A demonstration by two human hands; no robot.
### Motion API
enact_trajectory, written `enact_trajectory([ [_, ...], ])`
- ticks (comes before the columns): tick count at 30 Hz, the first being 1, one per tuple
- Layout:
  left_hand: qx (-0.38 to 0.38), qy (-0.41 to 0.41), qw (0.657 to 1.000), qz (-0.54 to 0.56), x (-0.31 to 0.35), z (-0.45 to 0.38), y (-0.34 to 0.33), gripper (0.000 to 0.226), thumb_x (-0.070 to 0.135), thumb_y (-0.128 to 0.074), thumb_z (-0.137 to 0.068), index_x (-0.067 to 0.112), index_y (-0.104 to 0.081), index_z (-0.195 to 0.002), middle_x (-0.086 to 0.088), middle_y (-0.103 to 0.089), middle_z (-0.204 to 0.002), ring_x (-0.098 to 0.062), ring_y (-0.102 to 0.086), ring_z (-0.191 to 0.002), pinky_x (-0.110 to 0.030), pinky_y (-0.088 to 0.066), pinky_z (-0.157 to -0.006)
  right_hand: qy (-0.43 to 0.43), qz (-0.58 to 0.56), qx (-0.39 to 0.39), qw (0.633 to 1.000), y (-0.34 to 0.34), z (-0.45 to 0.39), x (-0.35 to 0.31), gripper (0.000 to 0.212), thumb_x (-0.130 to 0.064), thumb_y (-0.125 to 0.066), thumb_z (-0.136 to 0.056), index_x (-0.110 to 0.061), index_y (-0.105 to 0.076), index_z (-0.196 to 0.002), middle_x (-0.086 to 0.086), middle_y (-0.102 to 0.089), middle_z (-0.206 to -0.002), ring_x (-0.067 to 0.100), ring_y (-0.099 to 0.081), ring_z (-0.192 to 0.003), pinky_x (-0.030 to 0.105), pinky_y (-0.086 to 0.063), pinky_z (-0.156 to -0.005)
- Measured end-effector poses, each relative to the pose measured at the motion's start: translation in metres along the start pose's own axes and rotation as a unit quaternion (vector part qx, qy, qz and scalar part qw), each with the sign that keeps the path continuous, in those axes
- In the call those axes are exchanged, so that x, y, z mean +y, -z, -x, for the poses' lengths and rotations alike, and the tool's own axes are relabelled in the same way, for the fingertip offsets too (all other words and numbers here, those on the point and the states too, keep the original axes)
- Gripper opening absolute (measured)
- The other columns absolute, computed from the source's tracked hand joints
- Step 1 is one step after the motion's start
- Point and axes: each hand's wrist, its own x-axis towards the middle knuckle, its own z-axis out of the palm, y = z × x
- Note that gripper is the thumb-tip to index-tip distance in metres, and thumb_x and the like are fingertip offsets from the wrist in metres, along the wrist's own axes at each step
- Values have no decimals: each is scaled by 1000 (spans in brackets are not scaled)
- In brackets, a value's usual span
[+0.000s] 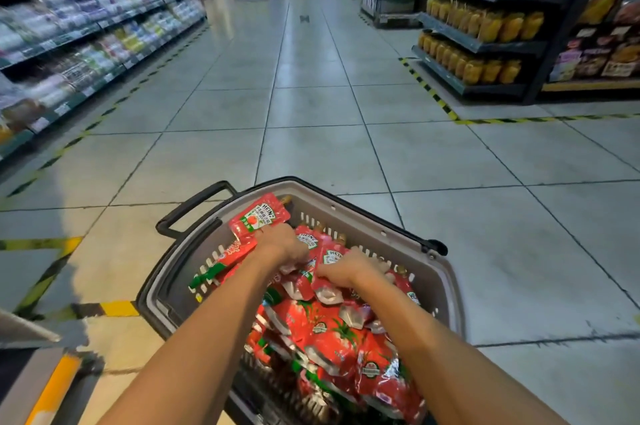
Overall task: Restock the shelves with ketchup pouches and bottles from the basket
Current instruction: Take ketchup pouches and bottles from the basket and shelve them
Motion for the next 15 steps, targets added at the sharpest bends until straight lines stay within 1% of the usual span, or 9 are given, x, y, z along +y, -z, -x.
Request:
enact_trajectory([
  [2, -12, 15, 999, 40, 1, 0, 3, 20, 23, -79, -70, 12, -62, -73, -10, -71, -96, -26, -67, -99, -38, -56, -90, 12, -25, 4, 1000, 0, 6, -4, 106, -62, -76, -74, -12, -27, -154, 16, -45, -150, 38, -38, -139, 49, -36, -112],
  [3, -16, 21, 997, 71, 0, 1, 5, 22, 20, -82, -68, 11, -63, -73, -9, -70, -86, -23, -68, -85, -31, -58, -73, 12, -53, 3, 999, 1, 9, -4, 113, -56, -80, -74, -10, -18, -156, 16, -46, -149, 38, -40, -139, 50, -37, -112],
  [4, -19, 24, 993, 110, -1, 2, 5, 24, 17, -85, -67, 11, -62, -71, -7, -66, -74, -19, -63, -70, -24, -51, -54, 9, -90, 4, 996, 3, 11, -4, 118, -50, -84, -72, -6, -14, -155, 17, -48, -147, 38, -43, -136, 50, -39, -110],
  [5, -24, 32, 987, 156, -2, 3, 5, 27, 13, -87, -66, 9, -61, -72, -4, -61, -68, -16, -57, -62, -21, -43, -44, 7, -128, 6, 992, 4, 13, -3, 118, -45, -87, -70, -2, -15, -152, 18, -52, -142, 38, -48, -132, 50, -42, -108],
  [7, -42, 53, 968, 242, -7, 6, 5, 34, 6, -87, -68, 2, -61, -89, -8, -64, -79, -20, -61, -75, -25, -46, -53, 15, -183, 24, 983, 5, 17, 1, 100, -38, -90, -67, 2, -33, -138, 15, -61, -126, 33, -60, -117, 48, -50, -100],
  [9, -60, 67, 953, 290, -13, 9, 5, 40, 0, -84, -71, -5, -59, -103, -16, -66, -97, -31, -65, -92, -39, -53, -73, 36, -215, 48, 975, 4, 21, 7, 62, -32, -90, -68, -1, -59, -113, 9, -71, -105, 26, -68, -97, 44, -57, -89],
  [10, -64, 68, 947, 307, -15, 11, 5, 34, -4, -80, -73, -5, -60, -101, -17, -67, -97, -32, -66, -88, -43, -54, -76, 48, -240, 49, 968, 5, 23, 8, 46, -27, -88, -70, -6, -65, -104, 7, -73, -99, 25, -69, -91, 43, -58, -86],
  [13, -41, 68, 922, 380, -24, 23, 8, 30, -14, -70, -77, 2, -56, -97, -14, -65, -91, -25, -66, -69, -35, -57, -54, 92, -353, 25, 931, 9, 30, 10, 33, -12, -82, -76, -21, -59, -99, 2, -72, -99, 24, -70, -92, 49, -58, -88],
  [15, -16, 61, 890, 451, -31, 38, 15, 32, -16, -65, -77, 6, -51, -97, -13, -65, -81, -19, -64, -56, -28, -49, -39, 122, -405, 9, 906, 14, 42, 6, 31, -9, -76, -81, -23, -57, -101, 4, -72, -100, 25, -72, -93, 52, -58, -88],
])
